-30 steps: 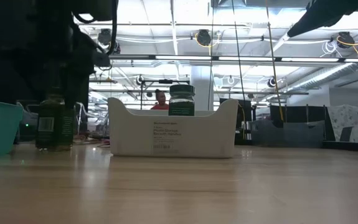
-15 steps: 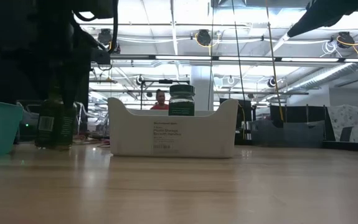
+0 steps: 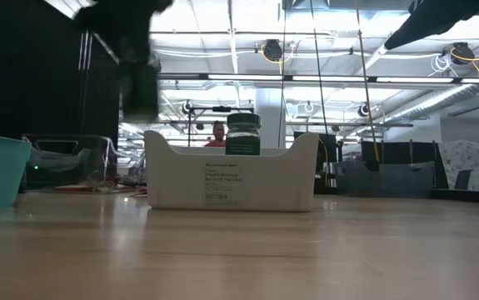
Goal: Sort spices by type
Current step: Put the green seasoning bottle into the white bin
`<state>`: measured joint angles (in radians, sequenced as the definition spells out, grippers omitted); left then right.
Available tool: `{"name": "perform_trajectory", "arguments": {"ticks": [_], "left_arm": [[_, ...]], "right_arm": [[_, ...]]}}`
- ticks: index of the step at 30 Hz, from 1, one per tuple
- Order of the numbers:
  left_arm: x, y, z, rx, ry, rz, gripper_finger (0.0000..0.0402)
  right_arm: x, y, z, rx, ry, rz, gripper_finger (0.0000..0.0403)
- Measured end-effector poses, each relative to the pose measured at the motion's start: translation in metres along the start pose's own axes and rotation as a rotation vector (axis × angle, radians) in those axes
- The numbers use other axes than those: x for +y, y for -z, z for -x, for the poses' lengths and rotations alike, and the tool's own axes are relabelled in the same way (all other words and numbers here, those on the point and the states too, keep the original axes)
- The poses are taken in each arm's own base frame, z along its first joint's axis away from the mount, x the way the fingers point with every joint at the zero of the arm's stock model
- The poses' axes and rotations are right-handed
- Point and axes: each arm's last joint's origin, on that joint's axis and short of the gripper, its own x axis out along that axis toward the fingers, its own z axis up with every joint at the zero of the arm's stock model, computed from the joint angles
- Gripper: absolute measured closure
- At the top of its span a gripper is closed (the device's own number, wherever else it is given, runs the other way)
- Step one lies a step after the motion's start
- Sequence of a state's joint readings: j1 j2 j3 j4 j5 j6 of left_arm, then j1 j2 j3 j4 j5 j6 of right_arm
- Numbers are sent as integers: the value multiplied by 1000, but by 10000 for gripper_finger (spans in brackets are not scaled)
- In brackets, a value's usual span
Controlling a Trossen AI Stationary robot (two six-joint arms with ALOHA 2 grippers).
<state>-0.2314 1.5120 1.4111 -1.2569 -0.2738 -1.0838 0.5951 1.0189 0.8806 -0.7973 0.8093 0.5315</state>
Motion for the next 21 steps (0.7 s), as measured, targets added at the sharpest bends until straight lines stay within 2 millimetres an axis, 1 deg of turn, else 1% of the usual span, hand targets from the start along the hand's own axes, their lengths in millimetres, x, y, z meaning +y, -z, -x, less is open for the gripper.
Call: {"name": "perform_trajectory", "arguments": {"ticks": [3, 5, 8, 10, 12, 16, 19, 21], "left_arm": [[-13, -14, 20, -131, 124, -170, 198], [-21, -22, 27, -214, 200, -279, 198], [-31, -30, 27, -287, 275, -455, 198], [-27, -30, 24, -254, 259, -531, 198], [-22, -31, 22, -216, 231, -556, 198], [-15, -36, 19, -188, 199, -520, 198], [-23, -40, 13, -212, 222, -529, 198], [-26, -39, 5, -178, 212, -562, 198]], "right_arm": [[0, 0, 0, 1, -1, 10, 403], [0, 0, 0, 2, -3, 19, 403], [0, 0, 0, 2, -4, 20, 403], [0, 0, 0, 3, -4, 20, 403], [0, 0, 0, 7, -12, 17, 403], [1, 1, 0, 28, -49, 17, 403], [1, 1, 0, 27, -50, 15, 403], [2, 1, 0, 27, -50, 16, 403]]}}
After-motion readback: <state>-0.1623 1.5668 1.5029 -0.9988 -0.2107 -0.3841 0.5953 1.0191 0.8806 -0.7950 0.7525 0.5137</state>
